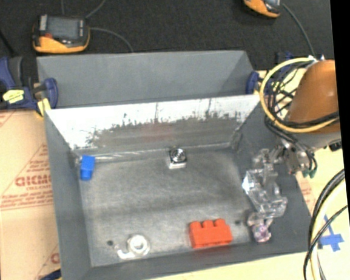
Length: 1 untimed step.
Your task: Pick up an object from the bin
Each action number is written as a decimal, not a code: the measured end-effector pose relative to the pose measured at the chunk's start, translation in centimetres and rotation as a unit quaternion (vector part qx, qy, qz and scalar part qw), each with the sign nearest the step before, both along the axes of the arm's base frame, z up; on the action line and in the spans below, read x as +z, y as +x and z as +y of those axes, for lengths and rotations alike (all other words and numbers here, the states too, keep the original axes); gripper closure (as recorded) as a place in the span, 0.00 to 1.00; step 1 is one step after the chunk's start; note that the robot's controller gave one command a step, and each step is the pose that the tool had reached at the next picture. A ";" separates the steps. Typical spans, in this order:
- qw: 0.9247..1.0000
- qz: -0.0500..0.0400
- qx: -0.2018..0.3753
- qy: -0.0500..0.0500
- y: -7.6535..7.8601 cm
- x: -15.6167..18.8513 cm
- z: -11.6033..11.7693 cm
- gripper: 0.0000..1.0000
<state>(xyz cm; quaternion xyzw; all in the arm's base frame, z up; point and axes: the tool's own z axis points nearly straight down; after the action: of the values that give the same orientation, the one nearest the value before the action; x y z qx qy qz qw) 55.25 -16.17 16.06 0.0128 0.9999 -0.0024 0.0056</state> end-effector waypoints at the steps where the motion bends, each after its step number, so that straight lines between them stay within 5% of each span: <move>1: 1.000 0.002 -0.031 0.001 1.9 -8.9 2.3 1.00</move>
Offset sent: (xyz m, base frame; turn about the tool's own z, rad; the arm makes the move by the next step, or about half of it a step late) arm 0.0165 0.0252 -0.0894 0.0629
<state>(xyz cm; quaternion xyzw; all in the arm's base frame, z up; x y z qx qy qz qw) 57.12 -13.84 7.20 0.0439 0.9990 -0.0013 0.0031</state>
